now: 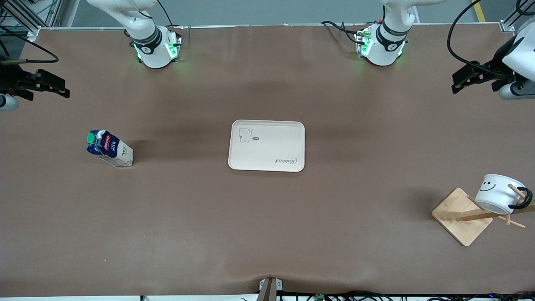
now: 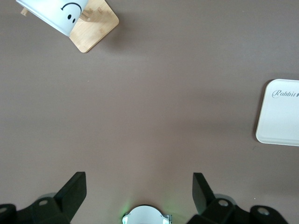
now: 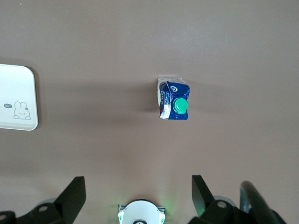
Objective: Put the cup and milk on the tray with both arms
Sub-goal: 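Move the right gripper toward the milk carton while the left gripper reaches the mug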
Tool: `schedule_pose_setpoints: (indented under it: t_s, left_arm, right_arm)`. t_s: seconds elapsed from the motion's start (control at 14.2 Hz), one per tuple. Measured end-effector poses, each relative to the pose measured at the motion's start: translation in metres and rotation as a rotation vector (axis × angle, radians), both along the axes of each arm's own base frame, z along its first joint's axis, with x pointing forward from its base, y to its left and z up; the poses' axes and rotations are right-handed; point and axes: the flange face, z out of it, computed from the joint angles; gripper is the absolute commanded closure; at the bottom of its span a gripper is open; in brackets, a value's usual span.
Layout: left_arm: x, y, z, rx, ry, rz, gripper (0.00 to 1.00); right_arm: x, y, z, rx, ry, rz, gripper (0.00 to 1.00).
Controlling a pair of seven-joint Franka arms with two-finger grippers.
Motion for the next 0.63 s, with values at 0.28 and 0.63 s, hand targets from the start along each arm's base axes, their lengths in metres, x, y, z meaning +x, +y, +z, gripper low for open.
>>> schedule_pose_setpoints:
  t_s: [0.28, 0.63]
  left_arm:
    - [0.000, 0.002, 0.000, 0.000, 0.000, 0.004, 0.00]
    - [0.009, 0.026, -0.006, -0.003, -0.004, 0.048, 0.00]
  right_arm:
    - [0.000, 0.000, 0.000, 0.000, 0.000, 0.000, 0.00]
    - [0.000, -0.001, 0.000, 0.000, 0.001, -0.002, 0.00]
